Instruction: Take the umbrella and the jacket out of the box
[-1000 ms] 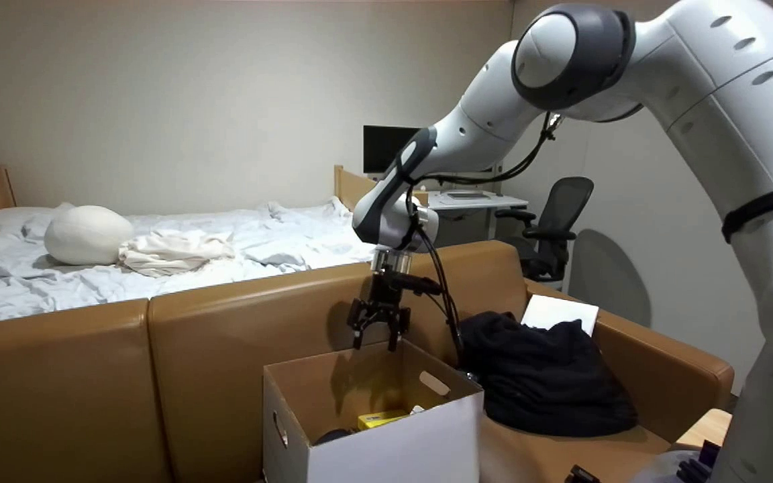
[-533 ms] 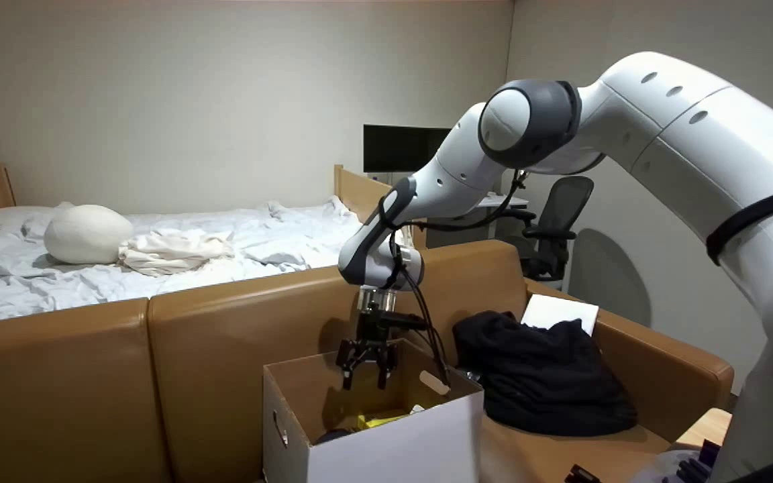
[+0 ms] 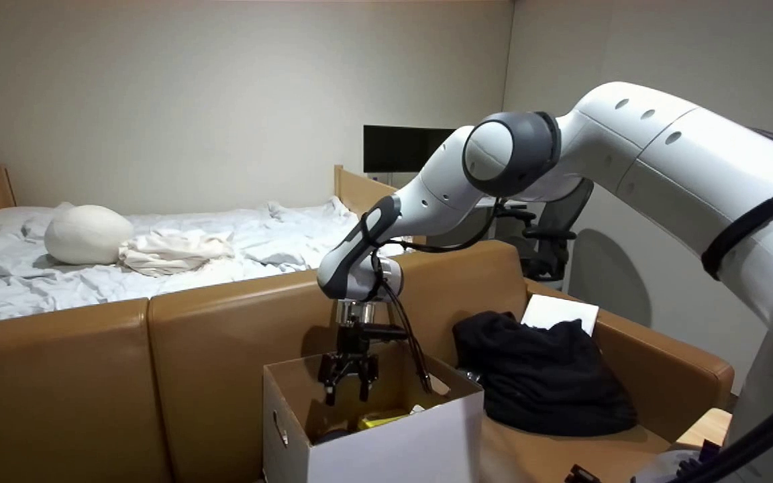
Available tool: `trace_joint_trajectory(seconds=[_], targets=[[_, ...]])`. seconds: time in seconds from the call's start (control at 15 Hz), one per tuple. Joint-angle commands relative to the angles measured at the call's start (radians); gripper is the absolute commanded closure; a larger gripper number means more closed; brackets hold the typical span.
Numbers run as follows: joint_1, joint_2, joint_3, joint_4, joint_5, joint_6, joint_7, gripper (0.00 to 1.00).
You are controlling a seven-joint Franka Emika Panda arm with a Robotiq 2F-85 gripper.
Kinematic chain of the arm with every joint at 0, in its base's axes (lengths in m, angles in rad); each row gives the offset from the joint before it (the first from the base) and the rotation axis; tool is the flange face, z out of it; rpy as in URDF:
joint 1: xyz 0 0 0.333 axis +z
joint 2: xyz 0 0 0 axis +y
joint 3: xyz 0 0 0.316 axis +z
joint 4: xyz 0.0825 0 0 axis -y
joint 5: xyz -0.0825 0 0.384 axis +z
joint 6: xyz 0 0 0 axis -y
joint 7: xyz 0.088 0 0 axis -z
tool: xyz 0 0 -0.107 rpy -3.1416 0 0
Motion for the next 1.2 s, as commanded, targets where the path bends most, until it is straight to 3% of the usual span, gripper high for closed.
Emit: trace_joint_trajectory(seconds=[0.0, 0.27, 0.33, 0.67, 1.13], targets=[[0.019, 0.070, 0.014, 0.092, -0.042, -0.087, -0.003, 0.00], [0.029, 0.131, 0.019, 0.176, -0.040, -0.147, 0.003, 0.00], [0.031, 0.103, 0.021, 0.128, -0.030, -0.101, 0.007, 0.00], [0.041, 0.116, 0.014, 0.147, -0.035, -0.094, 0.026, 0.00], [0.078, 0.260, -0.023, 0.359, -0.055, -0.146, 0.114, 0.00]])
